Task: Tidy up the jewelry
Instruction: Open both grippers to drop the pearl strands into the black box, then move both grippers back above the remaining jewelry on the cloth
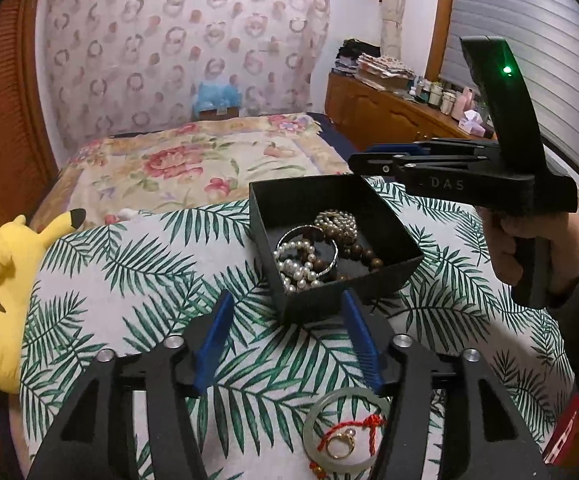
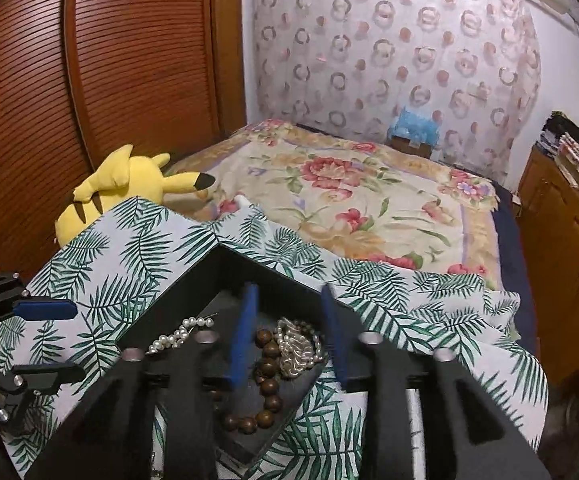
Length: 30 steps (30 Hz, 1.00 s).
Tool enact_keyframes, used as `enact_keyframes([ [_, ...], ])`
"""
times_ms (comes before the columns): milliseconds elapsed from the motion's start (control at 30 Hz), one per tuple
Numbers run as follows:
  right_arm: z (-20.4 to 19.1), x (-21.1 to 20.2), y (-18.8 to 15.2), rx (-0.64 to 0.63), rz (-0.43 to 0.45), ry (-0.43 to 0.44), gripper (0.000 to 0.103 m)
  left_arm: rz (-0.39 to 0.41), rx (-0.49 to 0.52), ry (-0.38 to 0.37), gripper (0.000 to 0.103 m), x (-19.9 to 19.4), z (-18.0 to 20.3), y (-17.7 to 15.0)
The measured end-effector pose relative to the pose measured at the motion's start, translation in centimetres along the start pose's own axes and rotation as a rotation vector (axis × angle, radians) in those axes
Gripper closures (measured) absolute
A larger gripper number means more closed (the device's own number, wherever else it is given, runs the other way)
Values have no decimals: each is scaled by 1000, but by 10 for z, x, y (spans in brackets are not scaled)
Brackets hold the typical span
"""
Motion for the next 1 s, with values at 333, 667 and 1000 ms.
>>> enact_keyframes([
  [333, -18, -46, -42, 40, 30, 10, 60, -3, -5, 3, 16, -19, 3, -30],
  [667, -64, -72, -121, 57, -23, 32, 47, -26, -15, -3, 16, -31, 6, -72],
  [1000, -88, -71, -166, 55, -108, 40, 25, -15, -4, -11, 15, -50, 14, -93],
])
Point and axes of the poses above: each gripper's, at about its wrist camera, not at the fingertips, and x roughly the way its jaws point, z to its right, y to its top, the point moved 10 cm from there along x, roughly the way its jaws point, and after that the axes turned 3 degrees about -x, right-handed, at the moved point
